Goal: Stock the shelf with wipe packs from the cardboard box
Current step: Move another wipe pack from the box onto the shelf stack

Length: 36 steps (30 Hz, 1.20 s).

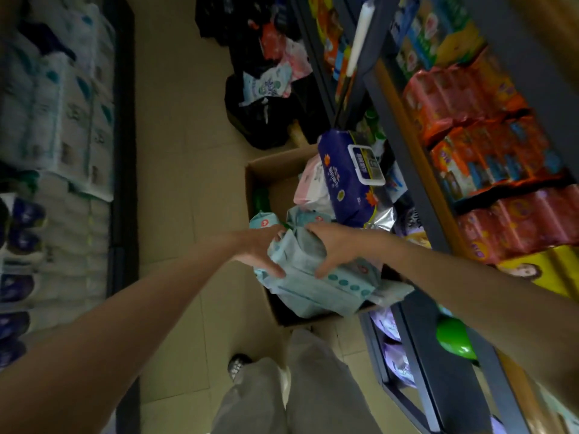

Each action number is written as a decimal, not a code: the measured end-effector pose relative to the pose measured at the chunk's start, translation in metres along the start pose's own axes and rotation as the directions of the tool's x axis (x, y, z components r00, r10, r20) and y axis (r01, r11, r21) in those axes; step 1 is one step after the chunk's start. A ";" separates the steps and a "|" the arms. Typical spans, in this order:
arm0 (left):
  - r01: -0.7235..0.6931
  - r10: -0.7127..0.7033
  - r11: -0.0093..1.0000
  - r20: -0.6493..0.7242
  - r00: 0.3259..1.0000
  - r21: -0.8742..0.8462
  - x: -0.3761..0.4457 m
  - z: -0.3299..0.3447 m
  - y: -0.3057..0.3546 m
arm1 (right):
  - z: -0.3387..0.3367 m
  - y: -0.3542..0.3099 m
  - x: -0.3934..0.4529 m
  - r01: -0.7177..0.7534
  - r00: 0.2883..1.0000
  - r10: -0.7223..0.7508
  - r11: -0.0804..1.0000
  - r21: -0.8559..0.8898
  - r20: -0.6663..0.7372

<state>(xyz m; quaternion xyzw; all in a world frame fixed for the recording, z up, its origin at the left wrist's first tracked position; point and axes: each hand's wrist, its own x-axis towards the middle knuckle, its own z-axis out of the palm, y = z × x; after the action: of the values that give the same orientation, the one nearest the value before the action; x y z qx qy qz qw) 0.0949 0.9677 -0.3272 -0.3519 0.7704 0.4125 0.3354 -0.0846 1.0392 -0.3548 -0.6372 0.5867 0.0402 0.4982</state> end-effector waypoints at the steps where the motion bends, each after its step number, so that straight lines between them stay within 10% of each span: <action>1: -0.042 0.043 0.993 0.002 0.999 -0.110 -0.005 -0.003 -0.002 | -0.019 -0.013 0.000 0.028 1.000 -0.028 0.999 0.017 0.012; 6: -0.348 0.094 0.803 -0.475 0.875 -0.483 -0.062 -0.045 -0.016 | -0.101 -0.108 -0.002 0.178 0.980 -0.185 0.979 -0.103 -0.067; 11: -0.233 0.043 0.969 -0.867 0.497 -0.086 -0.156 -0.098 -0.071 | -0.120 -0.223 0.011 0.286 0.849 -0.432 0.860 -0.423 -0.304; 14: 0.004 0.343 0.933 -0.890 0.300 0.360 -0.239 -0.128 -0.111 | -0.111 -0.300 0.016 0.359 0.629 -0.646 0.734 -0.576 -0.431; 19: 0.525 0.645 0.536 -0.721 0.252 0.662 -0.400 -0.136 -0.191 | -0.114 -0.430 0.026 0.563 0.528 -0.721 0.693 -0.451 -0.449; 25: 0.748 0.754 0.212 -0.592 0.285 0.629 -0.565 -0.081 -0.267 | -0.084 -0.600 0.041 0.667 0.429 -0.877 0.469 -0.580 -0.216; 30: 0.879 0.532 0.296 -0.828 0.175 0.375 -0.660 -0.027 -0.314 | -0.031 -0.712 0.045 0.653 0.194 -0.943 0.329 -0.682 -0.270; 36: 0.680 0.140 0.694 -0.883 -0.447 -0.235 -0.735 0.045 -0.350 | 0.009 -0.835 0.052 0.430 -0.314 -0.919 0.088 -0.898 -0.240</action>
<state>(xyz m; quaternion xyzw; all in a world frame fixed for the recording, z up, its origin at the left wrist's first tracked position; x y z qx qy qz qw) 0.7795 1.0577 0.1061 -0.6315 0.6232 -0.3883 -0.2489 0.5942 0.8539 0.0982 -0.8507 0.1550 -0.4762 -0.1597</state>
